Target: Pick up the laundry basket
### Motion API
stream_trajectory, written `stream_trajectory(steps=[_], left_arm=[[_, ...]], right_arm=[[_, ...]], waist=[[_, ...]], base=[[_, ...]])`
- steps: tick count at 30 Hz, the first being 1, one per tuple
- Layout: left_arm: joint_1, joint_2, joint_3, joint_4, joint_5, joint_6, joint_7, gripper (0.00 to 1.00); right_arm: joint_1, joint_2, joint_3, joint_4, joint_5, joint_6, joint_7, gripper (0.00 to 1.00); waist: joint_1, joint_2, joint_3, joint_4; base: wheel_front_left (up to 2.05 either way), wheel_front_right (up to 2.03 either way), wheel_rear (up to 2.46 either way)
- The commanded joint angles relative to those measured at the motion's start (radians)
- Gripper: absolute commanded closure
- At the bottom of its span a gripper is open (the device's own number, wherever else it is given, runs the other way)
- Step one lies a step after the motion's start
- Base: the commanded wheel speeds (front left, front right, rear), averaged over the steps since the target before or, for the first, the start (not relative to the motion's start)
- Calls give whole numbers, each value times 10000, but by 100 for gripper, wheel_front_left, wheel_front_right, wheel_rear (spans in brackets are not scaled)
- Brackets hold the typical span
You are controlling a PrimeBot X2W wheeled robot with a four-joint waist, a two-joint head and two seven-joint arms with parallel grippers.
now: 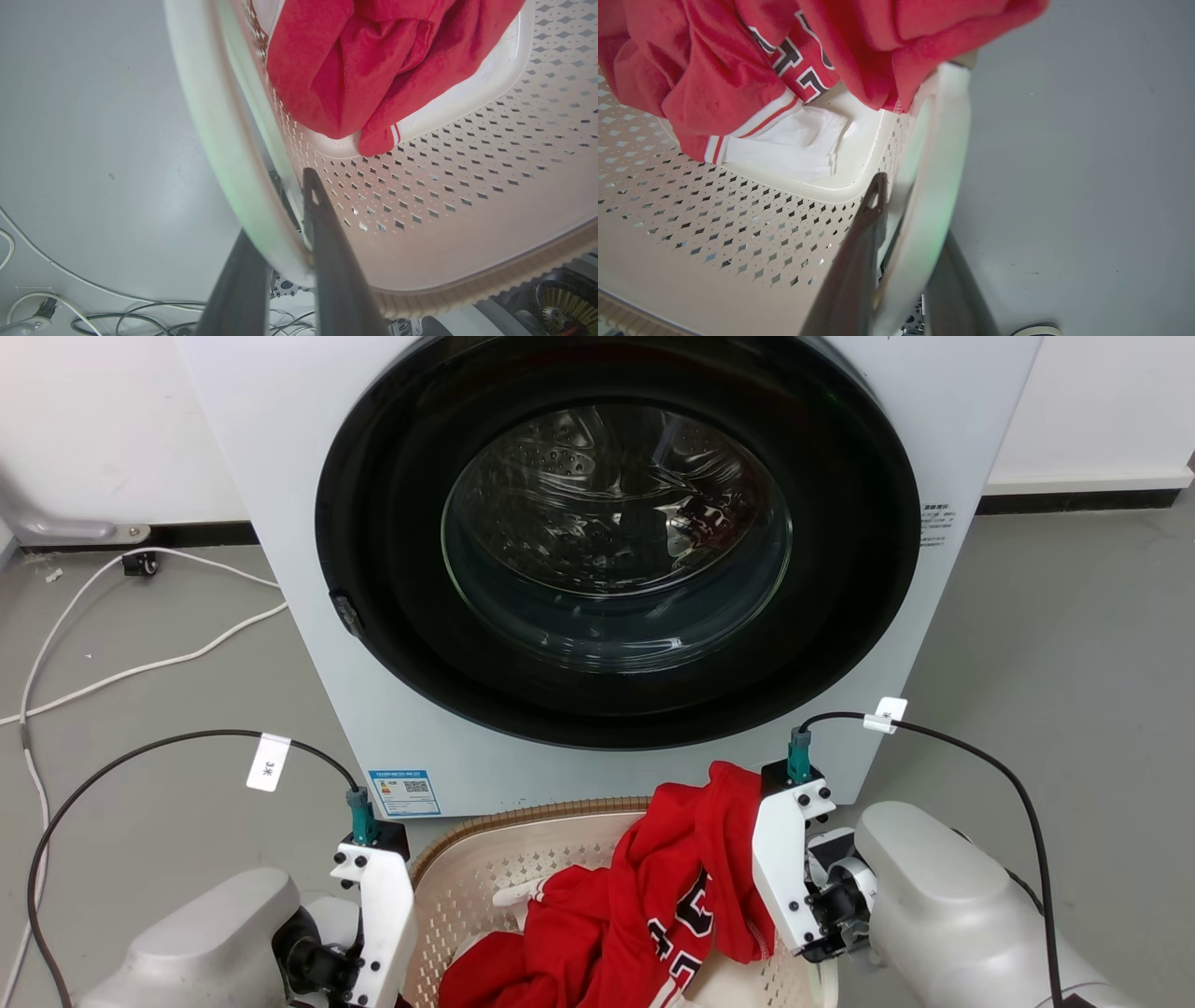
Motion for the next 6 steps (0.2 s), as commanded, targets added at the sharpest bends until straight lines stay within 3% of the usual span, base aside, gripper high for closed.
stream_trajectory(steps=[1, 6], left_arm=[[-97, 81, -52, -10, 58, -22, 74, 100], [-56, 59, -51, -4, 29, -21, 93, 100]], right_arm=[[-179, -95, 48, 2, 9, 1, -44, 100], [-149, -94, 130, 31, 101, 1, -64, 100]], waist=[[0, -1, -1, 0], [0, -1, -18, -6]], base=[[0, 0, 0], [0, 0, 0]])
